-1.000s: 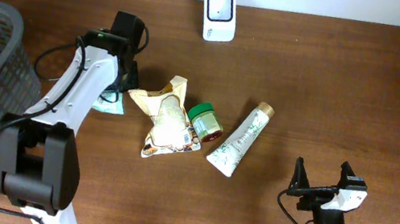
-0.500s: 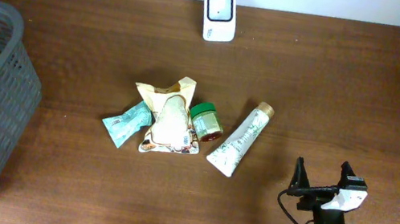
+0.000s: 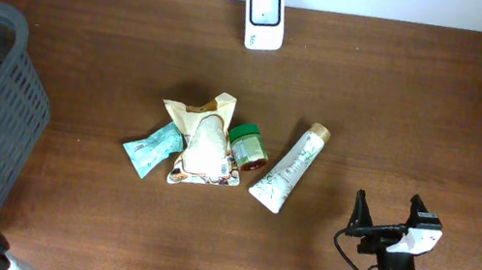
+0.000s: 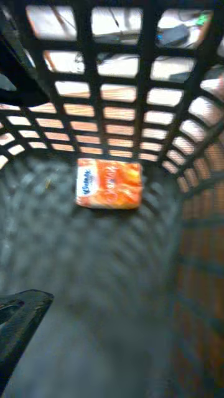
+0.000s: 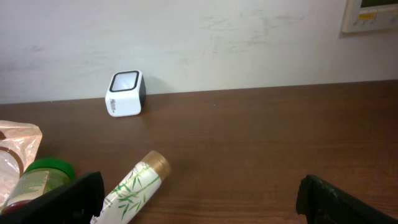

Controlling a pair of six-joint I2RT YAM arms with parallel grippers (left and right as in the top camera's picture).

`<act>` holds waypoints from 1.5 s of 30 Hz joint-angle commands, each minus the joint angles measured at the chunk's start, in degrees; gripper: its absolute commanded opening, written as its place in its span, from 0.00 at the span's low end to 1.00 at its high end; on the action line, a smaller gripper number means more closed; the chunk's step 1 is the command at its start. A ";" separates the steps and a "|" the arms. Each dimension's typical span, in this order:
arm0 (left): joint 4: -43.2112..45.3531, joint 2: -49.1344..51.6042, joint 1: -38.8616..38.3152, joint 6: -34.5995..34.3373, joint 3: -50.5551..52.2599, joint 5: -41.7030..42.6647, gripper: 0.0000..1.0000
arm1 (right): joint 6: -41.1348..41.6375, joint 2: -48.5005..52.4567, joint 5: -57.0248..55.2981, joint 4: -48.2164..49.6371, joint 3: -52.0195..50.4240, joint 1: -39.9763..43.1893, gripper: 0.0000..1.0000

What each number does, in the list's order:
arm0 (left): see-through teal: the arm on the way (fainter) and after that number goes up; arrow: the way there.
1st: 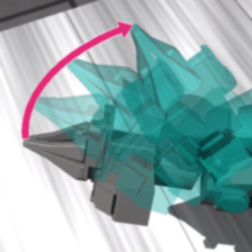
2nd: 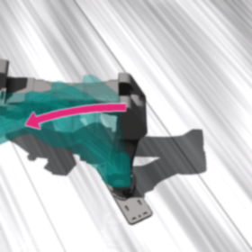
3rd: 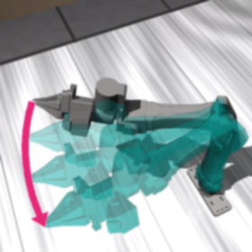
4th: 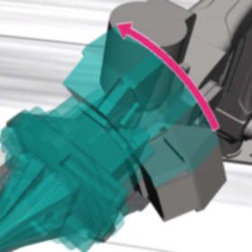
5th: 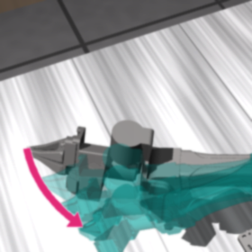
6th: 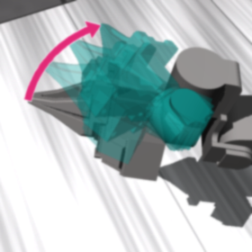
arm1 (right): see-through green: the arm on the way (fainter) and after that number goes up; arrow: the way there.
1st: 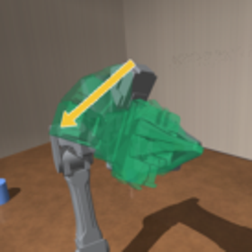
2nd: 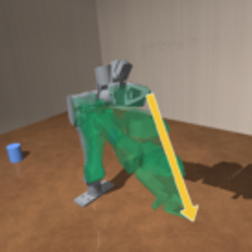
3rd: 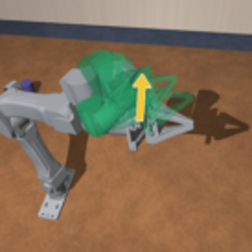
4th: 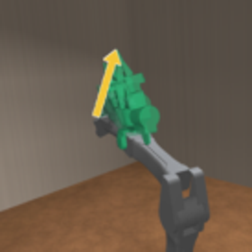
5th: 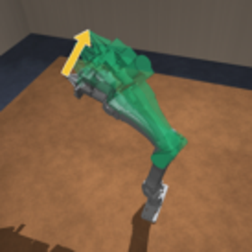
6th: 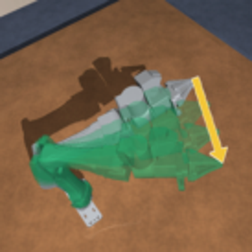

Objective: Scan the item barcode
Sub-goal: 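Place the mint-green packet left of the snack bag, release, then grasp the small orange tissue pack in the basket, left gripper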

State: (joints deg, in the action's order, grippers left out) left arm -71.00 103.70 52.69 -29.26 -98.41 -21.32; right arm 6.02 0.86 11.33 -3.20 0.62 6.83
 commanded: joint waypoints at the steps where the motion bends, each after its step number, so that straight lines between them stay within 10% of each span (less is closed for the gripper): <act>1: 5.62 0.22 0.37 2.01 8.31 0.15 0.90 | 0.39 -0.35 0.28 -0.39 -0.31 0.33 0.98; 20: 38.40 0.72 5.88 11.10 33.90 -0.04 0.94 | 0.39 -0.35 0.28 -0.39 -0.31 0.33 0.98; 24: 39.71 1.42 5.88 12.31 34.75 0.15 0.59 | 0.39 -0.35 0.26 -0.39 -0.31 0.33 0.98; 28: 39.78 1.42 5.88 12.28 34.73 0.76 0.04 | 0.39 -0.35 0.26 -0.39 -0.31 0.33 0.98; 45: 31.76 -33.09 -15.04 19.50 20.37 2.64 0.00 | 0.39 -0.35 0.26 -0.39 -0.31 0.33 0.98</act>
State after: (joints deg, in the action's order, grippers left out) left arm -37.15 68.55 37.26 -8.73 -77.91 -16.53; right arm 6.04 0.86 11.33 -3.18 0.62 6.83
